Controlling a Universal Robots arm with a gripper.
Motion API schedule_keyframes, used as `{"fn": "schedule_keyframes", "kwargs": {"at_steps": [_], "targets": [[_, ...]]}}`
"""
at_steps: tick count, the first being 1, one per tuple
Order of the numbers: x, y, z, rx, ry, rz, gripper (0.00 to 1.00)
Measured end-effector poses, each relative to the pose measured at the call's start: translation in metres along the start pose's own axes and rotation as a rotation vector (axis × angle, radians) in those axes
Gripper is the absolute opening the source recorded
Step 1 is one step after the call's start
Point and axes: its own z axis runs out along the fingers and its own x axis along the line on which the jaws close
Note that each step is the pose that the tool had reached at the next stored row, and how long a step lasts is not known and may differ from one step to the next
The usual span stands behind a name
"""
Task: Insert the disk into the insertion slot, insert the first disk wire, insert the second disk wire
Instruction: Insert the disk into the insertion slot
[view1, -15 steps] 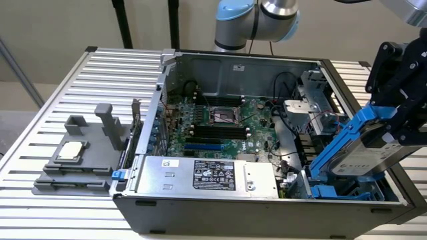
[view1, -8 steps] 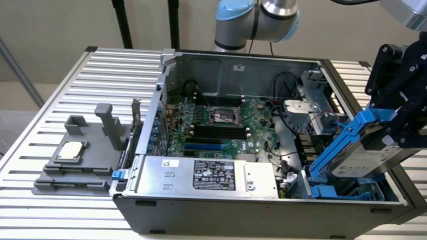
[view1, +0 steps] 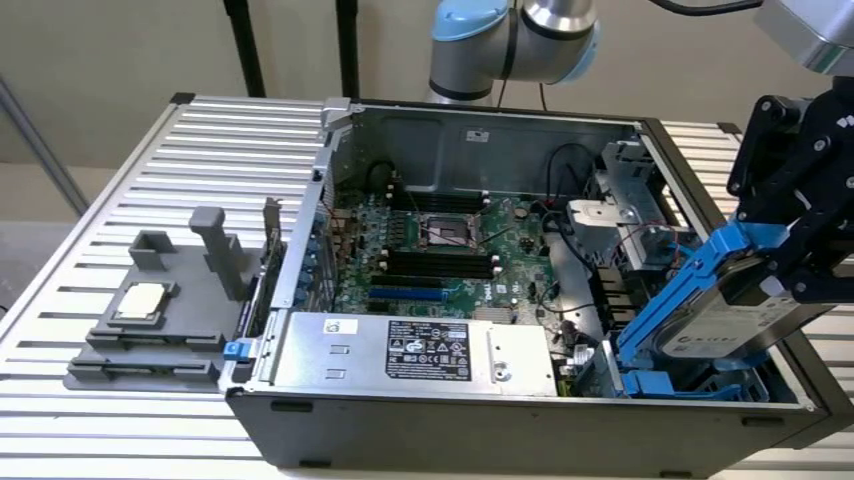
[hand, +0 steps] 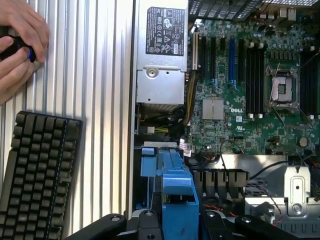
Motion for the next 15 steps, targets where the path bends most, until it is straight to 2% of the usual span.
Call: {"fn": "schedule_keyframes", "kwargs": {"at_steps": [15], "targets": [[0.0013, 0.0009, 0.0085, 0.0011, 0.0, 0.0, 0.32]]}}
